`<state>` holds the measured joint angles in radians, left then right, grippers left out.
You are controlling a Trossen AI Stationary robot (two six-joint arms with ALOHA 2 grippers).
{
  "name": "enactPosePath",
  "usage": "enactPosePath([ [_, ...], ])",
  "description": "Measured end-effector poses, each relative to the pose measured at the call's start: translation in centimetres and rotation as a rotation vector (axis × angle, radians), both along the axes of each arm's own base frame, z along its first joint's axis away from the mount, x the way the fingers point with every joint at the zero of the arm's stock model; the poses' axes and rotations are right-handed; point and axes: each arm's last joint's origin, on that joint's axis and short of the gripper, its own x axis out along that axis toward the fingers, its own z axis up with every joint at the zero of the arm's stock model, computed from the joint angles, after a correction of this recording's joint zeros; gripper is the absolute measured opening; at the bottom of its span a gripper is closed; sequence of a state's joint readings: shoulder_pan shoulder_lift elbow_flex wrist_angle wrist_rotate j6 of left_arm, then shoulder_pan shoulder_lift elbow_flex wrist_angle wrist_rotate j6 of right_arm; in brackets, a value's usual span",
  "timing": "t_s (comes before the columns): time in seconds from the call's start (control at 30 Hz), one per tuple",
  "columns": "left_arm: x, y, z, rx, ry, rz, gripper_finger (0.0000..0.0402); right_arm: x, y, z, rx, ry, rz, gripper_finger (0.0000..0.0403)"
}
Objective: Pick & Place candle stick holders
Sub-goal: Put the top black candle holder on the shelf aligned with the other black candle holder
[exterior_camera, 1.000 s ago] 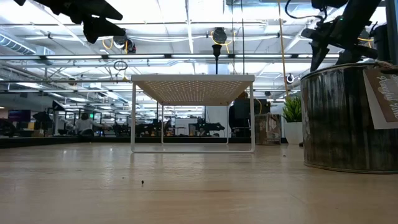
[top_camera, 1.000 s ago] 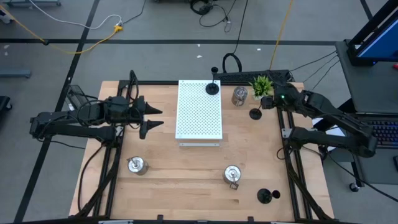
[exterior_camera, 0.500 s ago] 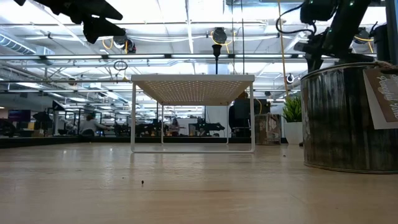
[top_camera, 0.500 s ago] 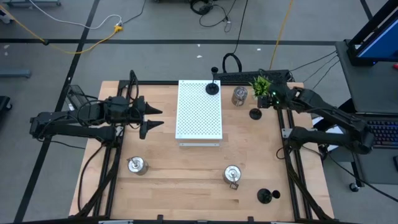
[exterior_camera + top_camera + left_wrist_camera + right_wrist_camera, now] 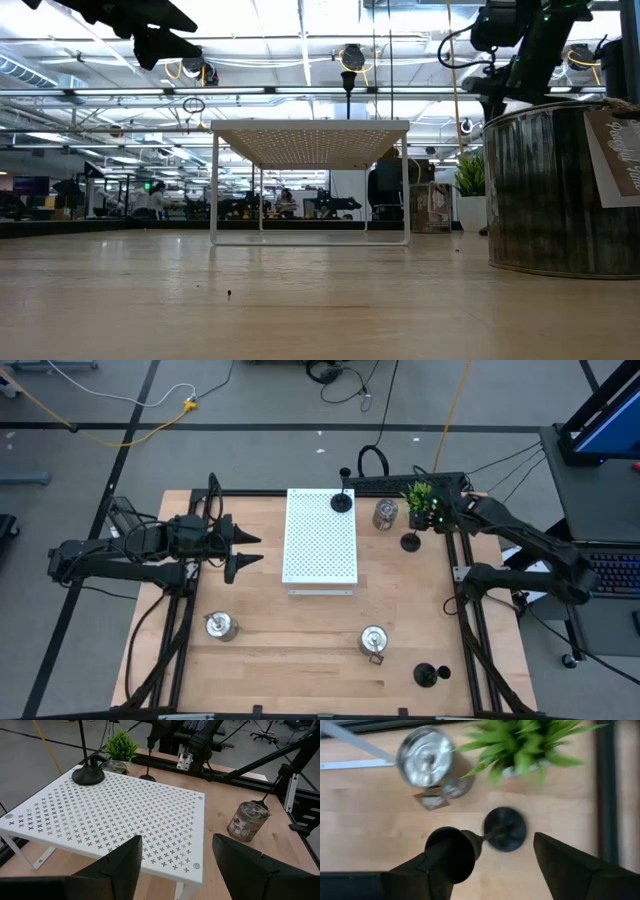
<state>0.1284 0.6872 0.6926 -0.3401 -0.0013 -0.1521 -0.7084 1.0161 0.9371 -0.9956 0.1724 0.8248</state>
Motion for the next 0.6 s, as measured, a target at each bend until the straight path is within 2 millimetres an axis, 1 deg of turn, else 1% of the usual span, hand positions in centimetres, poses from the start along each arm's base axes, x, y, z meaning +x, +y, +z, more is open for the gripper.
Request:
enactPosePath([
  [0.13, -0.01, 0.00, 0.01, 0.000, 0.000, 0.000, 0.0248, 0.09, -0.22, -0.25, 0.011, 0.022, 0.006, 0.0202],
  [0.43, -0.01, 0.00, 0.01, -0.003, -0.001, 0.001, 0.0248, -0.07, -0.12, -0.42, 0.022, 0.053, 0.015, 0.0085],
  [0.6, 0.01, 0.00, 0.04, -0.042, -0.010, 0.015, 0.0248, -0.08, -0.09, -0.48, 0.026, 0.061, 0.028, 0.0023],
])
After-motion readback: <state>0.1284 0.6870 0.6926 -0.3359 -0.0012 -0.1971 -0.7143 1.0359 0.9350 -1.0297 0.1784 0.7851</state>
